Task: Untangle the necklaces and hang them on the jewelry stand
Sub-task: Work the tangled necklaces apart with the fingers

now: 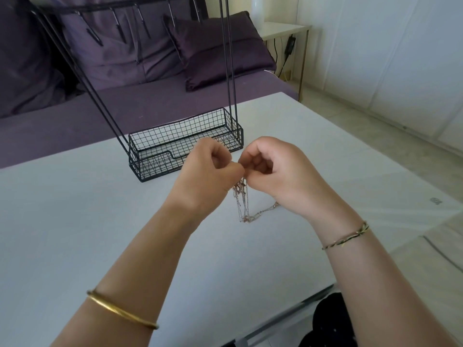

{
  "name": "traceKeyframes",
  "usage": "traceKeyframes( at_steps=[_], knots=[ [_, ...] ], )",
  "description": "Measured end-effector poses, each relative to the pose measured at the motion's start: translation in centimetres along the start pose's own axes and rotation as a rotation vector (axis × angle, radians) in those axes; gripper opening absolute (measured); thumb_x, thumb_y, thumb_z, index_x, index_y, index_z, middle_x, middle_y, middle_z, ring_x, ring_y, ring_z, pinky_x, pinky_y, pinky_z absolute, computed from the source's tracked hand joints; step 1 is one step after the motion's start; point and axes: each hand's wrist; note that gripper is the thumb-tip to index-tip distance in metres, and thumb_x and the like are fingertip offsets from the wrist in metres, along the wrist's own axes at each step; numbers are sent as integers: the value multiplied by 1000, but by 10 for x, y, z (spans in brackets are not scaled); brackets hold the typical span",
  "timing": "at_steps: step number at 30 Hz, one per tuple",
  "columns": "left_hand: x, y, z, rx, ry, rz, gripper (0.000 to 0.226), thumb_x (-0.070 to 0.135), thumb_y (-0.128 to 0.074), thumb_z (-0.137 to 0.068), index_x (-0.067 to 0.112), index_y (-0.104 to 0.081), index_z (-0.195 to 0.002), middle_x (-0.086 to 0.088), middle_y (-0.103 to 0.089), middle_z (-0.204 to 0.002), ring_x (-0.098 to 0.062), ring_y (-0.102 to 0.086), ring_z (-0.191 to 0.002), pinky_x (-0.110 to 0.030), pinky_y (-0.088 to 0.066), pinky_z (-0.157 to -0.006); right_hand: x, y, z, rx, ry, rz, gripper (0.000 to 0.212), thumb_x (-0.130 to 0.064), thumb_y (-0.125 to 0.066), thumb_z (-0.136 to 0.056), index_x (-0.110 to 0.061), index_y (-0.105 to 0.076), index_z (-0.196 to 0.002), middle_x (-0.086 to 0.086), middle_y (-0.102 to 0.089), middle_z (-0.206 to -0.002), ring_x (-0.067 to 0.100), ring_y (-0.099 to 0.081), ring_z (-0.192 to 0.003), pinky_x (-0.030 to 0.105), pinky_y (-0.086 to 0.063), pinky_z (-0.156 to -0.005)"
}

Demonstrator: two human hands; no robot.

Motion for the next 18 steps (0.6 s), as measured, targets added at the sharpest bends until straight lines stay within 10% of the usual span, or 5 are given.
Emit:
traceKeyframes(
  at_steps=[4,11,18],
  knots=[
    [1,3,-2,-61,147,192,13,13,-63,-72,13,-52,-79,-6,-58,-75,-21,-54,-75,-44,-52,-86,0,1,0,10,18,51,26,8,-58,-78,-16,-64,-86,-8,-59,-70,0,-51,-59,10,-41,-58],
    [4,6,0,-220,316,432,6,4,-56,-90,9,-58,-88,-5,-64,-78,-17,-61,-72,-36,-50,-89,2,-1,-1,83,57,152,18,5,-61,-79,-13,-66,-82,-9,-58,-69,4,-52,-62,10,-40,-58],
    [-1,5,0,-150,196,167,14,8,-66,-84,9,-65,-98,-3,-69,-85,-11,-62,-78,-28,-52,-85,4,-1,-1,70,4,74,20,1,-63,-78,-18,-60,-75,-9,-60,-68,1,-53,-60,12,-43,-57]
  ],
)
Point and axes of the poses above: each hand's wrist, its own z-axis away from the middle knuckle, its own y-axis out of the back of the hand, x = y × z
